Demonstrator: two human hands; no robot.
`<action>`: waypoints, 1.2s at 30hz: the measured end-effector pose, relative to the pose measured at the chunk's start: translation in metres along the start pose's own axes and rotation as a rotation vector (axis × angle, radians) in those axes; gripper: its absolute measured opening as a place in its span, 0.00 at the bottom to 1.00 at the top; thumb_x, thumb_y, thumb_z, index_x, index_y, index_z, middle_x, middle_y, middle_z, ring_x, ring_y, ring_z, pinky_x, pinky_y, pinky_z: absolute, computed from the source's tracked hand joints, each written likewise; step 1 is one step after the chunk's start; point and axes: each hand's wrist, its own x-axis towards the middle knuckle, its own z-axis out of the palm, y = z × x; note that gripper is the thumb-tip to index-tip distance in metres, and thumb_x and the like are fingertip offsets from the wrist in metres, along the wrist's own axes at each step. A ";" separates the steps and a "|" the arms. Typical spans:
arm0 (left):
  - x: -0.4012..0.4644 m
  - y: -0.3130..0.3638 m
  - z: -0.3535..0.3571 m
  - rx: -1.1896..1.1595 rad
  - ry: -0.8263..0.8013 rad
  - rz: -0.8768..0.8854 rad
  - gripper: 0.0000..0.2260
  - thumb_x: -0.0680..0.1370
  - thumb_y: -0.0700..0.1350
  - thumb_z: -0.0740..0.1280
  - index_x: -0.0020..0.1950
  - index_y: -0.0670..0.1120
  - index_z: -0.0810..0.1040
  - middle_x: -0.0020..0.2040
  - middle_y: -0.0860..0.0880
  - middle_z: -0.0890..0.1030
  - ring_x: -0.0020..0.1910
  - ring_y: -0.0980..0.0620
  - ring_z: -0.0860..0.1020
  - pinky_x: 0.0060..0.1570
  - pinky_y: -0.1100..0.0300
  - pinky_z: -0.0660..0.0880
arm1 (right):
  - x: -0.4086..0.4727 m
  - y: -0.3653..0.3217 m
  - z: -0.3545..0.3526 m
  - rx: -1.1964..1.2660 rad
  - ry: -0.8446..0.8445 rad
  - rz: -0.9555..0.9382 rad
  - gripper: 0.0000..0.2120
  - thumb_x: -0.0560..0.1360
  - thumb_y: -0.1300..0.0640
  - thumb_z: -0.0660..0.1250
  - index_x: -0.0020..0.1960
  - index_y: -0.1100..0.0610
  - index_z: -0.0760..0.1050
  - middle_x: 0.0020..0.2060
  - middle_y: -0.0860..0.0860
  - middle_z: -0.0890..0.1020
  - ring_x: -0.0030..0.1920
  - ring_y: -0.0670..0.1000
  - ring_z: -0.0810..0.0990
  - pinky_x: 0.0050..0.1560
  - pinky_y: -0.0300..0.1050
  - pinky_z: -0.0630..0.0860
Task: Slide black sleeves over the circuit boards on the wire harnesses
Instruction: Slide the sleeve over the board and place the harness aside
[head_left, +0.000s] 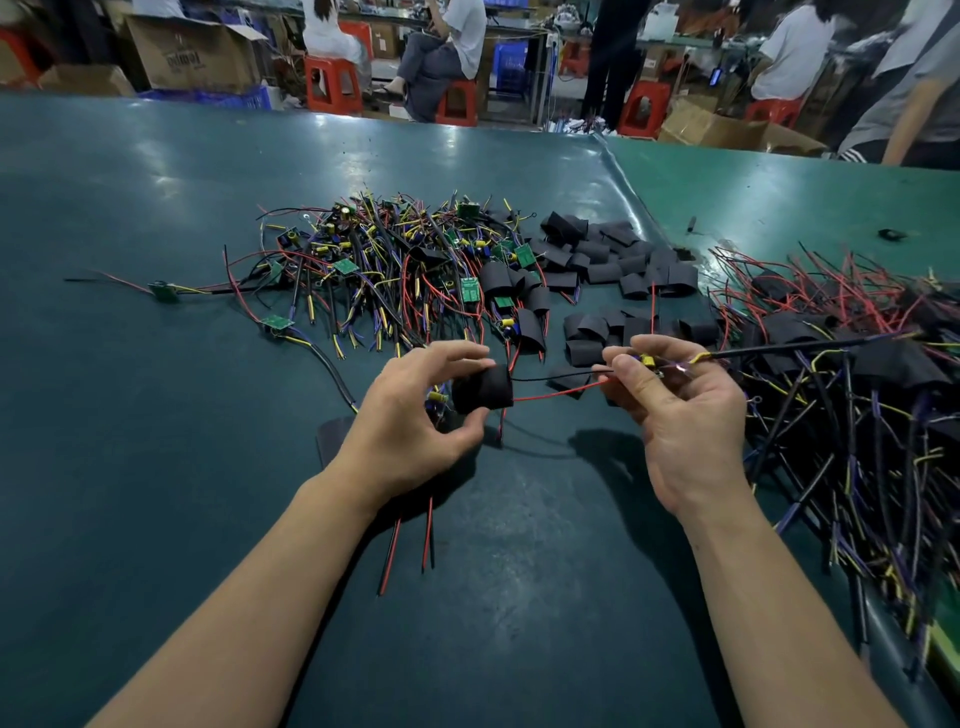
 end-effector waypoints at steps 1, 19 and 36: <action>0.000 0.001 0.001 0.041 -0.009 0.039 0.23 0.68 0.39 0.76 0.61 0.48 0.77 0.56 0.58 0.83 0.58 0.59 0.78 0.62 0.54 0.71 | 0.000 0.001 0.001 0.004 -0.003 -0.005 0.08 0.67 0.63 0.73 0.45 0.55 0.79 0.40 0.54 0.86 0.40 0.52 0.85 0.41 0.40 0.80; 0.003 0.008 0.001 0.132 0.067 0.045 0.19 0.69 0.44 0.71 0.60 0.46 0.80 0.51 0.54 0.81 0.52 0.52 0.78 0.56 0.45 0.74 | -0.004 -0.004 0.003 0.209 -0.164 0.085 0.08 0.74 0.67 0.61 0.52 0.63 0.76 0.39 0.54 0.81 0.45 0.58 0.85 0.47 0.47 0.82; 0.004 0.003 0.000 0.046 0.180 -0.011 0.19 0.70 0.42 0.72 0.61 0.47 0.78 0.54 0.53 0.82 0.55 0.51 0.80 0.57 0.45 0.75 | 0.001 -0.009 -0.010 0.165 -0.133 0.053 0.11 0.78 0.72 0.56 0.50 0.63 0.75 0.41 0.54 0.80 0.43 0.55 0.85 0.46 0.44 0.81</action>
